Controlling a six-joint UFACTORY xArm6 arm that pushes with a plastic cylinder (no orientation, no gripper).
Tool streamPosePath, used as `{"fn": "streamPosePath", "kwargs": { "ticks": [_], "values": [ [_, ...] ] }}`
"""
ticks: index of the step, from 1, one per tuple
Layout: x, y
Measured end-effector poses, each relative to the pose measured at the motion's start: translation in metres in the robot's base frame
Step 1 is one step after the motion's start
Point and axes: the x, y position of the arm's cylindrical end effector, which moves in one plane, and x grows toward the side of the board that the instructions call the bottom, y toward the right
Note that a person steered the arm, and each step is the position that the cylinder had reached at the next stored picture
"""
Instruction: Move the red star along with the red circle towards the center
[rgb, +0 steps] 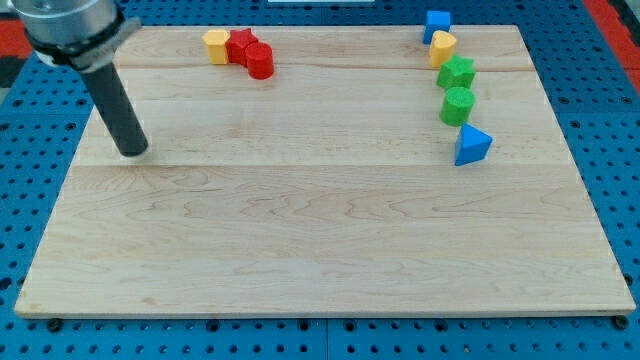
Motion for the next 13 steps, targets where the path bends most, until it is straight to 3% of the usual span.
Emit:
{"fn": "streamPosePath", "kwargs": {
  "ticks": [1, 2, 3, 4, 8, 11, 13],
  "values": [
    [-0.046, -0.07],
    [-0.049, -0.072],
    [-0.138, -0.069],
    [-0.211, -0.022],
    [-0.197, 0.119],
    [-0.147, 0.163],
    [-0.087, 0.189]
  ]
}}
